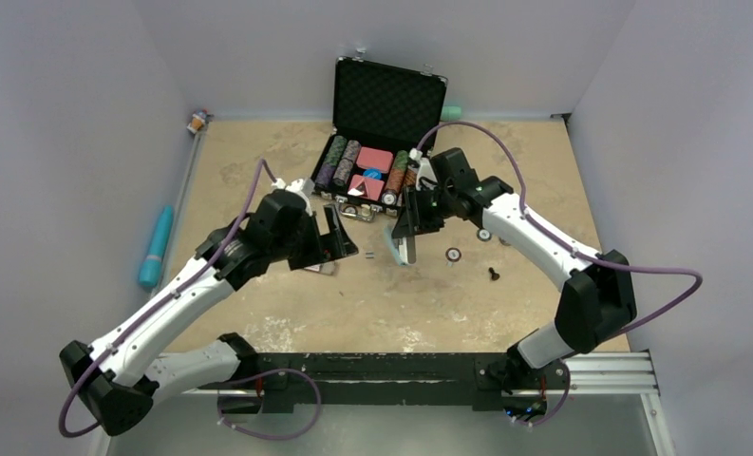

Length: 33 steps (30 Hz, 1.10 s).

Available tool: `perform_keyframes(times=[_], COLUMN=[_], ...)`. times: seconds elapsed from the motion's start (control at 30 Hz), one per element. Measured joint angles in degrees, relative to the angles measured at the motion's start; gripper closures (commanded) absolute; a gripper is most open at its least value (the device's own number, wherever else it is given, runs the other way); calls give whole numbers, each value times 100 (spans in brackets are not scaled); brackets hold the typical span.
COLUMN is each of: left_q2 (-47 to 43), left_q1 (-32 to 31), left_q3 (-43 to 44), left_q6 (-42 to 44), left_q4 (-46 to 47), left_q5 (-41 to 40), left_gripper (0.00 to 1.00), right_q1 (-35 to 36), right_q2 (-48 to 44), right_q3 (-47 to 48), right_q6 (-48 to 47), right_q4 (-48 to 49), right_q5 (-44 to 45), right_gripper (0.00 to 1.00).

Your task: Unload the staples from the stapler

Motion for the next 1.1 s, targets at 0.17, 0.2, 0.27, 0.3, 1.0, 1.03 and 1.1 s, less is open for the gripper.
perform_keyframes(times=[0.17,0.2,0.27,0.3,1.0,1.03,1.1], left_q2=[-807,-986,-1307,-1473,-2258,-2146,-1930], left_q1=[0,2,2,2,81,81,81], left_q3=[-734,-839,-953,-992,238,337,531], left_q6=[33,28,17,11,415,426,472], left_q4=[52,76,208,306,1174,1279,1429], left_q5=[350,466,686,785,1635,1738,1943], left_gripper=[14,14,14,14,0,0,0], right_q1=[-17,-31,-37,-42,101,162,326], right_q2=[-9,-9,-31,-55,-1694,-1725,-1749], right_q3=[0,-7,-39,-68,-1097,-1099,-1099], right_q6=[337,505,837,1040,5069,5180,5346], right_q4=[192,306,581,752,6024,6210,6555], right_q5=[-278,-424,-697,-839,-2422,-2426,-2420], right_gripper=[100,100,100,100,100,100,100])
